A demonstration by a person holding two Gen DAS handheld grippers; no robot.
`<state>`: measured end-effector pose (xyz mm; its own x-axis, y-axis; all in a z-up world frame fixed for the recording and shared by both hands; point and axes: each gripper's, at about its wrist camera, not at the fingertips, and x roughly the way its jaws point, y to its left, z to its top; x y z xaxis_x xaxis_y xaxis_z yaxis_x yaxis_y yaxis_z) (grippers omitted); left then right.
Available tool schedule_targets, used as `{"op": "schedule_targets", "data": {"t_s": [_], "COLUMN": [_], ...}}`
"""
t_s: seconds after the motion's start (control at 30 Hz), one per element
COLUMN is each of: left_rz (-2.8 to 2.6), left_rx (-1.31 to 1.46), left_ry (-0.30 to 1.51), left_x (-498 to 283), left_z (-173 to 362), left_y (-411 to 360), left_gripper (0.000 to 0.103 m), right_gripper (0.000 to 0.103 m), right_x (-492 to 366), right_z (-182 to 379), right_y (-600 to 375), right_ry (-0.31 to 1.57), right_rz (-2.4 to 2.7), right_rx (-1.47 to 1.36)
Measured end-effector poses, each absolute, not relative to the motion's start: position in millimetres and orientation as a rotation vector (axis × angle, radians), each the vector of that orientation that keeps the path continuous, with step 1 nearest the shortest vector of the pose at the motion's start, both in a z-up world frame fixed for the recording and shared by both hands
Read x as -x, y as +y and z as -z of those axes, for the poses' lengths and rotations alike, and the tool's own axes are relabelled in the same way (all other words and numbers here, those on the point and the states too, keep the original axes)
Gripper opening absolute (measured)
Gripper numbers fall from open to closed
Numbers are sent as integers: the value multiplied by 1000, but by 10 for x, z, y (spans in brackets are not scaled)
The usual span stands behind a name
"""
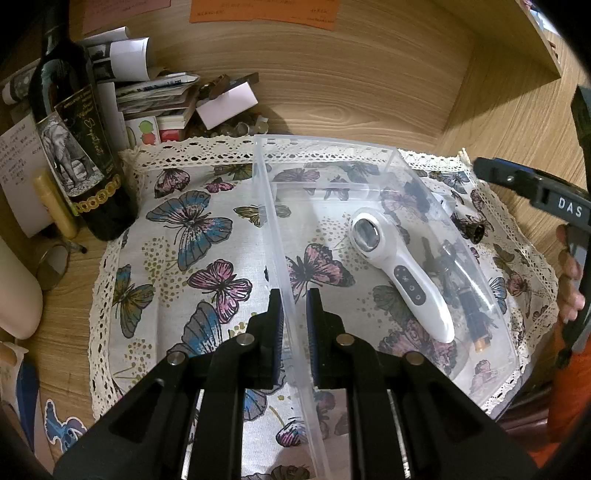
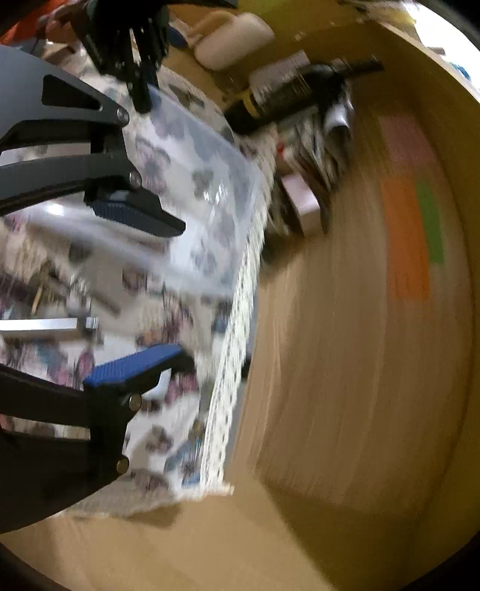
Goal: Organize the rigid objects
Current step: 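Grasp the black round plug end of the cord with the right gripper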
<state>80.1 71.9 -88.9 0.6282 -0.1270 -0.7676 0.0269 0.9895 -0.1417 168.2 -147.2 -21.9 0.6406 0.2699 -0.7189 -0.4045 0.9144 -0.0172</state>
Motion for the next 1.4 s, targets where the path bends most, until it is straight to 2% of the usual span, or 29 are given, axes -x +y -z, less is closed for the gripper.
{"op": "schedule_targets", "data": {"t_s": [0.17,0.33,0.67,0.73,0.8,0.87,1.4], "left_rz": [88,89,88,88,89,90,91], "left_rx": [127,123,123,123,123,122,122], "left_ry": [889,889,890,890,890,890,891], "left_x": [-800,-806,-801,-802,-803,-804,-807], "left_z": [884,884,885,885,885,885,884], "left_y": [725,729,747,750,751,752,747], "left_gripper": [12,12,12,12,12,12,12], "right_gripper": [62,63,62,59,39,31,31], "right_x": [-1872,-2060,-2068,-2056,-2056,-2051,-1742], "right_z": [320,664,1119,1131,1144,1138,482], "right_y": [-1878,-2188,-2389,-2394,-2373,-2362,-1828], "right_ry": [834,938,1059,1057,1064,1067,849], "right_rz": [-268,-185,-172,-173,-180,-188,-325], "right_rx": [148,124,86,87,96,98,167]}}
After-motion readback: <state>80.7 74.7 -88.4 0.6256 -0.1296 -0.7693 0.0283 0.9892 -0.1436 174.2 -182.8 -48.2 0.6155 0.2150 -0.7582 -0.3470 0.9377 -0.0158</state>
